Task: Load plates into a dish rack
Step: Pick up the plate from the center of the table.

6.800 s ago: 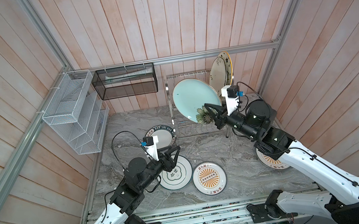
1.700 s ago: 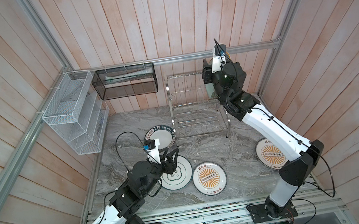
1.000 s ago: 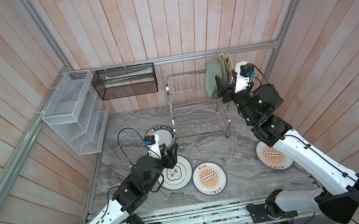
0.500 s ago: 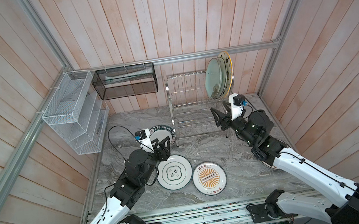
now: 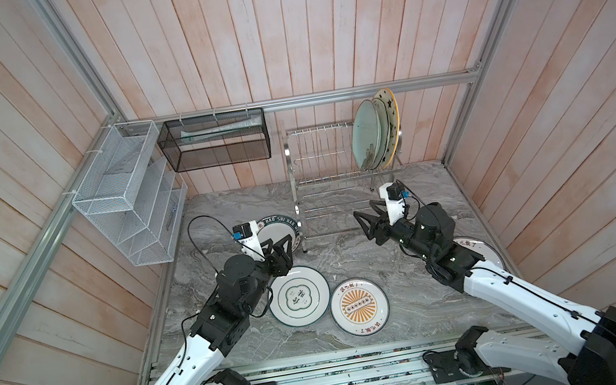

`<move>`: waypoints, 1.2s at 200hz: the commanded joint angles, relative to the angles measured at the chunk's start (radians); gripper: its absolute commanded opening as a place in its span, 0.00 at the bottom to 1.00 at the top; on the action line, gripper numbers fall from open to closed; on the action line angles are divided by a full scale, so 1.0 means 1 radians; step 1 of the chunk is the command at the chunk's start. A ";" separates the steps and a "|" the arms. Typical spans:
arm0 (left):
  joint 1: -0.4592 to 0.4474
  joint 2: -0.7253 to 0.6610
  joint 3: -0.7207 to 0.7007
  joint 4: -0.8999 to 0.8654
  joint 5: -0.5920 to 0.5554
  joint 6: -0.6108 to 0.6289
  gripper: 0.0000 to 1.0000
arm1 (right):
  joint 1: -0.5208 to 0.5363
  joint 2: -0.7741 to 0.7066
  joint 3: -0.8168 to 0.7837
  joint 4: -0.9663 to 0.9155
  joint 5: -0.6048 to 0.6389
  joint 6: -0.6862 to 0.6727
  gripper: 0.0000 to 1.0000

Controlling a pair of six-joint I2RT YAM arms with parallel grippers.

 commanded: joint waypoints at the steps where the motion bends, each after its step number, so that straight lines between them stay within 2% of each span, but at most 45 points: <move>1: 0.012 0.035 0.007 -0.041 0.012 -0.017 0.64 | -0.003 -0.015 -0.023 0.017 -0.009 0.018 0.63; 27: 0.015 0.079 0.030 -0.049 0.015 -0.017 0.64 | -0.004 -0.009 -0.032 0.017 -0.005 0.005 0.64; 73: 0.031 0.135 -0.019 -0.129 0.046 -0.126 0.64 | -0.005 0.063 0.004 -0.051 -0.050 0.013 0.63; 94: 0.041 0.129 -0.050 -0.193 0.044 -0.180 0.64 | -0.006 0.077 -0.028 -0.011 -0.072 0.043 0.63; 123: 0.092 0.093 -0.123 -0.244 0.141 -0.248 0.64 | -0.006 0.113 -0.031 -0.008 -0.106 0.076 0.62; 148: 0.122 0.073 -0.164 -0.310 0.164 -0.270 0.64 | -0.006 0.149 -0.033 -0.018 -0.131 0.086 0.61; 185: 0.162 0.085 -0.220 -0.339 0.227 -0.301 0.63 | -0.004 0.209 -0.059 0.017 -0.234 0.158 0.58; 240: 0.171 0.100 -0.261 -0.347 0.265 -0.314 0.62 | 0.012 0.313 -0.110 0.071 -0.344 0.249 0.54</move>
